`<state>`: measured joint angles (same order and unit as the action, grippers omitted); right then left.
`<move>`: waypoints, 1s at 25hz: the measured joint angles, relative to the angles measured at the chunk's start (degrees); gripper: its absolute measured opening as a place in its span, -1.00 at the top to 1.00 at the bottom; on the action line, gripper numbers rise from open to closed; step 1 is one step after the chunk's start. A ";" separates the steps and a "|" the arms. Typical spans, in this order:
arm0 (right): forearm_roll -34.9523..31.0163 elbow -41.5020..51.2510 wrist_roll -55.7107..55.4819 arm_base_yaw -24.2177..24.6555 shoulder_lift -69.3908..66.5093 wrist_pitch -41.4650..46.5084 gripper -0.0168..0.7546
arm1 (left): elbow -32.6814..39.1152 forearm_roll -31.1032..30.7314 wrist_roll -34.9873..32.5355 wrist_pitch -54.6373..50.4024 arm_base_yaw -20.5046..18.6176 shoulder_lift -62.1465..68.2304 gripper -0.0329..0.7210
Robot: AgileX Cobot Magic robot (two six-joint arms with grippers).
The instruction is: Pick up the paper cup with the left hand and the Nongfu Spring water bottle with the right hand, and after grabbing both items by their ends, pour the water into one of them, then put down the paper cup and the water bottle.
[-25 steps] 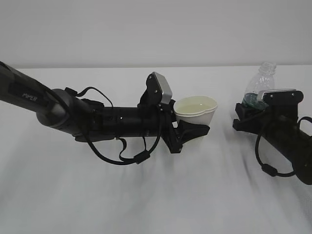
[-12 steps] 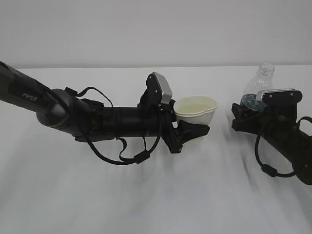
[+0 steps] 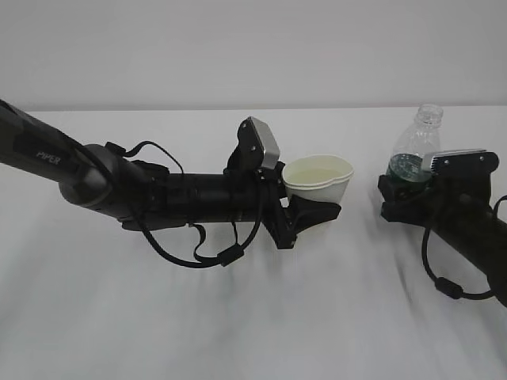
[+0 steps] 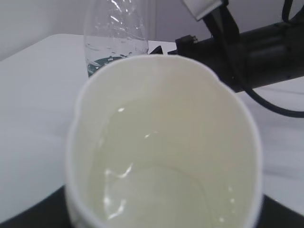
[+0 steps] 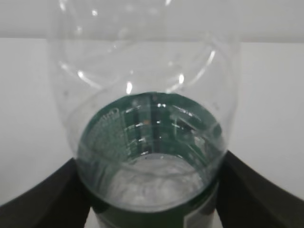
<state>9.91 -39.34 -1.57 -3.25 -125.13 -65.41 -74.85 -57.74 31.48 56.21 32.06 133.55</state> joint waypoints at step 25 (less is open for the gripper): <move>1.97 21.74 -2.09 0.00 28.36 -0.03 -0.48 | 1.07 2.39 0.00 1.11 -4.70 -0.86 -0.15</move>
<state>11.88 -17.60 -3.66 -3.25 -96.77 -65.43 -73.78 -55.35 31.48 57.32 27.37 132.69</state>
